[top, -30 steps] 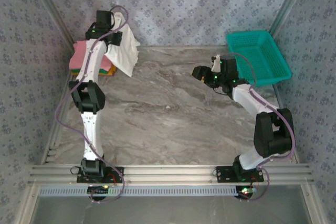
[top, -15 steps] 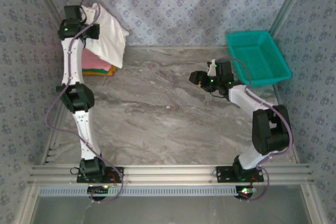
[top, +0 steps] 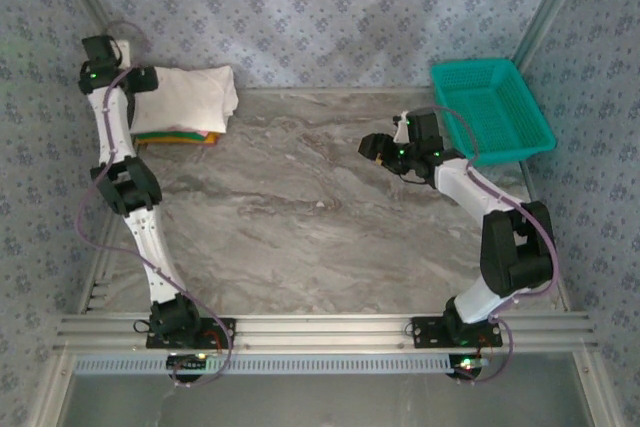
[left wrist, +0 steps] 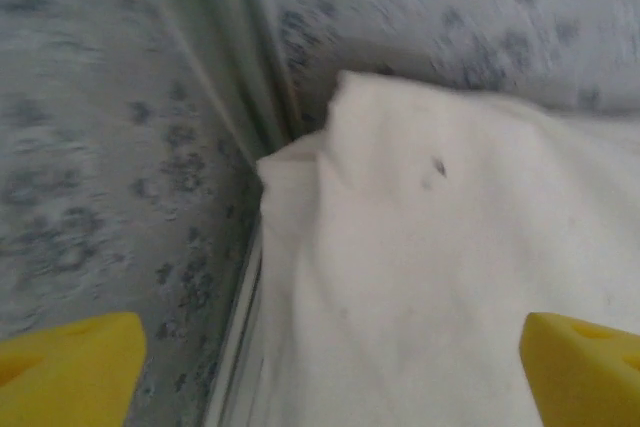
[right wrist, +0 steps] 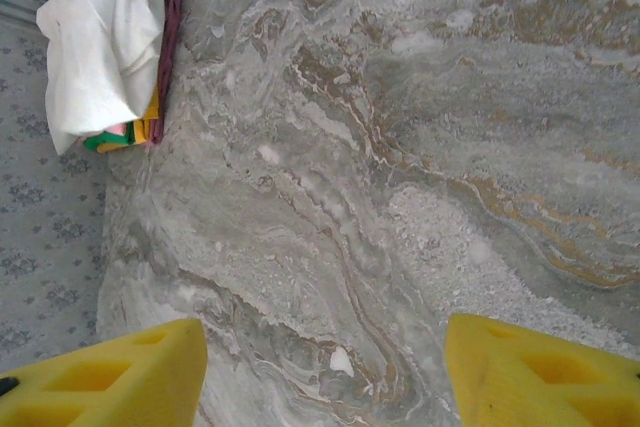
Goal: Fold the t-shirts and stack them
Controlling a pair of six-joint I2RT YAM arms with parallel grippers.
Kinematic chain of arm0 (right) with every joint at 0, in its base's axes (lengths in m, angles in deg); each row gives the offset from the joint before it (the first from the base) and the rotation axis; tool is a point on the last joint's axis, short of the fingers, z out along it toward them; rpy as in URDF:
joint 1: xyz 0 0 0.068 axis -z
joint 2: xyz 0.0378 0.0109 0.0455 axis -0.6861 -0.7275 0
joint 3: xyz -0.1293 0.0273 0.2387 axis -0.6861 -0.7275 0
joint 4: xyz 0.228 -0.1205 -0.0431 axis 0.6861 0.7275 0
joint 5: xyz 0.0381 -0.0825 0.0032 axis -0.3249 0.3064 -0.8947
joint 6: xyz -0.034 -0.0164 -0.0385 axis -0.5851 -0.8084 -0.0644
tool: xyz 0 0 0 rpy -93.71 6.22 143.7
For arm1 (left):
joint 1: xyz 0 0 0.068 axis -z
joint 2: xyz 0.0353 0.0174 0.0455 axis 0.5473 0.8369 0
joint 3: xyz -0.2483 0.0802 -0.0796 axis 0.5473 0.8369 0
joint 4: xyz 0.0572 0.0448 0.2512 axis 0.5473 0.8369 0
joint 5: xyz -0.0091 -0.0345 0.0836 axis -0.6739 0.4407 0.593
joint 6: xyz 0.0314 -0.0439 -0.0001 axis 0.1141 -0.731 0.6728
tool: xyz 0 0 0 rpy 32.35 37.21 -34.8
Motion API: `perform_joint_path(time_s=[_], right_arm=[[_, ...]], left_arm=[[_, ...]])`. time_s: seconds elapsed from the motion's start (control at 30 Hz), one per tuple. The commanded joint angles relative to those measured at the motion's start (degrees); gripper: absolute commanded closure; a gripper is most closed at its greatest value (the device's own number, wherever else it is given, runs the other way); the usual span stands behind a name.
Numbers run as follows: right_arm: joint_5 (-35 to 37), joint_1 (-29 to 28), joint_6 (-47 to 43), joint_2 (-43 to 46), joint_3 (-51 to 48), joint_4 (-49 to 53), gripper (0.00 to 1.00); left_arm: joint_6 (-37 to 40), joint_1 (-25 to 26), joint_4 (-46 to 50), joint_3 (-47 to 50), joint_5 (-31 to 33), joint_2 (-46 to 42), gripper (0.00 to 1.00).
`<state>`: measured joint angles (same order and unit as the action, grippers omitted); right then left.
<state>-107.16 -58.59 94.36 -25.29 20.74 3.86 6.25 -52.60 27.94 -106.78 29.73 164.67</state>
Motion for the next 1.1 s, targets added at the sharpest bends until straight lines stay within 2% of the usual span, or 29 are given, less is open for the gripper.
perform_joint_path(time_s=[0.0, 0.07, 0.1, 0.13, 0.2, 0.27, 0.3, 0.4, 0.47, 0.5, 0.63, 0.7, 0.77, 0.97, 1.07], right_arm=[[3.59, -0.12, -3.9, 2.87, 2.2, 2.54, 0.31], [6.79, -0.33, -5.86, 3.33, 1.69, 2.1, 0.28], [8.8, -0.38, -7.23, 3.47, 1.3, 2.06, 0.26], [10.42, -0.38, -8.68, 3.57, 1.01, 1.93, 0.24], [15.31, -0.76, -13.09, 4.3, 0.11, 1.82, 0.17], [22.81, -1.45, -16.45, 5.63, -1.29, 1.95, 0.05], [26.65, -1.63, -18.49, 6.59, -2.42, 1.39, 0.02], [38.48, -1.67, -21.01, 9.42, -6.81, -0.81, 0.0], [43.4, -0.83, -22.36, 11.31, -10.64, -3.79, 0.0], [45.16, -0.17, -23.69, 12.2, -12.41, -5.36, 0.0], [52.38, 2.06, -28.54, 13.22, -20.33, -13.87, 0.0], [52.23, 4.13, -29.77, 12.55, -24.19, -19.15, 0.0], [52.74, 5.75, -29.77, 11.86, -25.42, -20.16, 0.0], [44.44, 13.11, -31.91, 7.93, -31.7, -34.02, 0.0], [38.76, 15.23, -35.59, 8.08, -34.59, -41.83, 0.0]], left_arm=[[-13.95, -6.06, 0.23, -2.16, -5.68, -10.6, 0.02], [-11.26, -5.05, 0.58, 3.84, -5.74, -16.69, 0.02], [-9.68, -4.06, -1.86, 11.19, -5.5, -21.84, 0.02], [-9.42, -3.43, -6.83, 21.74, -6.14, -27.4, 0.02], [-11.3, -2.24, -26.24, 50.33, -7.25, -44.01, 0.02], [-11.88, -0.46, -35.6, 70.26, -3.54, -56.97, 0.02], [-11.88, 0.86, -38.71, 78.7, -1.05, -63.55, 0.02], [-14.77, 6.59, -54.1, 105.75, 7.35, -81.76, 0.02], [-13.68, 12.56, -64.91, 120.86, 15.82, -89.81, 0.02], [-12.19, 14.46, -67.95, 126.2, 17.95, -92.2, 0.02], [-15.6, 16.32, -66.28, 136.6, 21.8, -92.61, 0.02], [-13.87, 17.4, -70.53, 141.6, 22.26, -91.06, 0.02], [-12.84, 17.61, -75.58, 145.28, 20.52, -90.0, 0.02], [-10.02, 17.31, -83.27, 142.97, 14.23, -77.73, 0.02], [-8.78, 17.53, -94.83, 143.03, 10.22, -70.08, 0.02]])
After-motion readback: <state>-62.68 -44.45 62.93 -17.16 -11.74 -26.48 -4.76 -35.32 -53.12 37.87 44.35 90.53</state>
